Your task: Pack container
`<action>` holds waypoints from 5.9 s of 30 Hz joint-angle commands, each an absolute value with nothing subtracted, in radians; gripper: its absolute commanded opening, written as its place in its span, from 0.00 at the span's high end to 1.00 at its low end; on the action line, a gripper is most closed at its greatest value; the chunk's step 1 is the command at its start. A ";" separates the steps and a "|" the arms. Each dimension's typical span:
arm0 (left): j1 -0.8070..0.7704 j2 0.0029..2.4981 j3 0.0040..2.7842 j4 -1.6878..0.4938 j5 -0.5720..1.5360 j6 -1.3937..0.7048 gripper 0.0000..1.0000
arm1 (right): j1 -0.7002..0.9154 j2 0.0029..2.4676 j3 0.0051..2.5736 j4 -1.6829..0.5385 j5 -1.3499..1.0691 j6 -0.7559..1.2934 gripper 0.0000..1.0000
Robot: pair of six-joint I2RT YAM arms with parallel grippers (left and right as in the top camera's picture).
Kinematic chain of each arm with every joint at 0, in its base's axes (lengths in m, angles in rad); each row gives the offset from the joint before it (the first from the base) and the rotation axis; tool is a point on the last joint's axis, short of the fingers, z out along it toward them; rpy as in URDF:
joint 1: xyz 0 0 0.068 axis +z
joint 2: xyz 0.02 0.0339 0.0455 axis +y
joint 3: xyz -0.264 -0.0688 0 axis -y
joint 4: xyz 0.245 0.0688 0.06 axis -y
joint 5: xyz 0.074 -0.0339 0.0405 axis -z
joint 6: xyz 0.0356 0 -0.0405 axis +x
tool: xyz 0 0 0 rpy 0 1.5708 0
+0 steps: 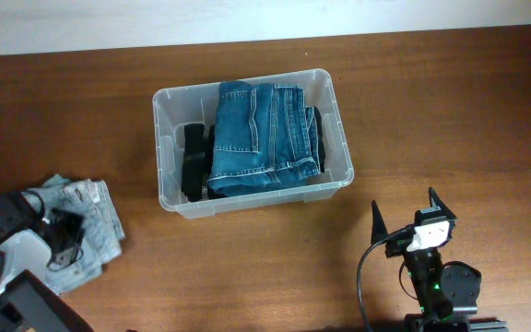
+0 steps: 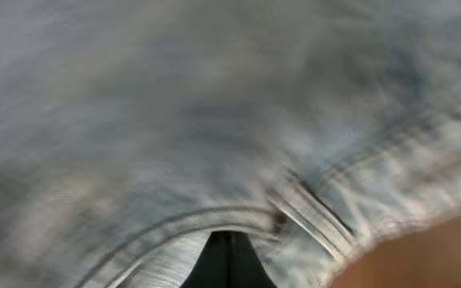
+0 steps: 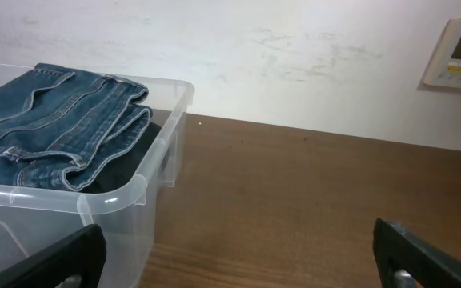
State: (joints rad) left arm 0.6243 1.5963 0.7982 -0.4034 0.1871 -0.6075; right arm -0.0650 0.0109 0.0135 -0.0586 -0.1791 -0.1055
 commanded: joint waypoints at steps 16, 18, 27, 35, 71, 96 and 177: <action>0.451 1.562 0.892 -0.317 0.345 -0.553 0.99 | -0.073 0.003 0.006 -0.059 -0.192 -0.104 0.02; 0.486 1.537 0.941 -0.422 0.344 -0.487 0.99 | -0.073 0.003 0.006 -0.059 -0.192 -0.104 0.02; 0.587 1.447 1.206 -0.899 -0.064 -0.342 0.99 | -0.073 0.003 0.006 -0.059 -0.192 -0.104 0.01; 0.668 1.449 1.174 -0.982 -0.228 -0.524 0.99 | -0.073 0.003 0.006 -0.059 -0.191 -0.104 0.02; 0.900 1.792 1.008 -0.795 -0.061 -0.617 0.99 | -0.073 0.003 0.006 -0.059 -0.192 -0.104 0.02; 0.622 1.849 1.008 -0.532 0.237 -0.522 1.00 | -0.073 0.003 0.006 -0.059 -0.191 -0.104 0.01; 0.710 2.063 1.104 -0.259 0.651 -0.346 0.01 | -0.073 0.003 0.006 -0.059 -0.192 -0.104 0.02</action>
